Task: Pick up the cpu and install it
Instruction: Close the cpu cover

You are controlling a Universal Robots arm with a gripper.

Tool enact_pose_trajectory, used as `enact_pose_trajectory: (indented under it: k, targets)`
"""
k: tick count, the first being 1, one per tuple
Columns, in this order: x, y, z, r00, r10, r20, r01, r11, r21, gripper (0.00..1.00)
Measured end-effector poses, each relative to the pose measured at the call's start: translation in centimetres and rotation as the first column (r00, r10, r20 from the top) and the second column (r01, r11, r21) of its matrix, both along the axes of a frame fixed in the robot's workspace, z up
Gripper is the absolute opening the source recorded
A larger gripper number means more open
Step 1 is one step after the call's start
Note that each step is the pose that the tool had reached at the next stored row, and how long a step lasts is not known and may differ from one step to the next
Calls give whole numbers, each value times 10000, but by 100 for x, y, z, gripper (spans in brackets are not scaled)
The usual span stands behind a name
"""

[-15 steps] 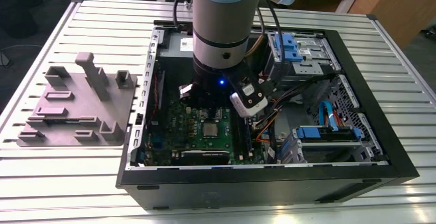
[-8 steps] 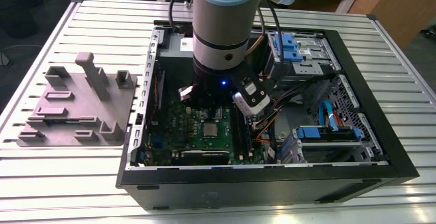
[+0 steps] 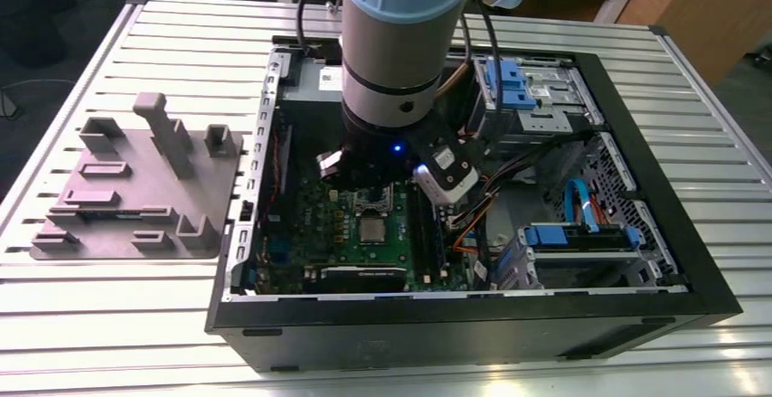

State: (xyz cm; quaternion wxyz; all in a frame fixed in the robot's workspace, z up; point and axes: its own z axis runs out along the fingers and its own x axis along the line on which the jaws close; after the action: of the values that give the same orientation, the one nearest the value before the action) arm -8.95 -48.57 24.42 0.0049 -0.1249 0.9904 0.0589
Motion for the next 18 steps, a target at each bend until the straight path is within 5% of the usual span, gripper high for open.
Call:
enact_pose_trajectory:
  k: [18]
  targets:
    - [9,-2,1,10000,33,-7,-33,10000,38,10]
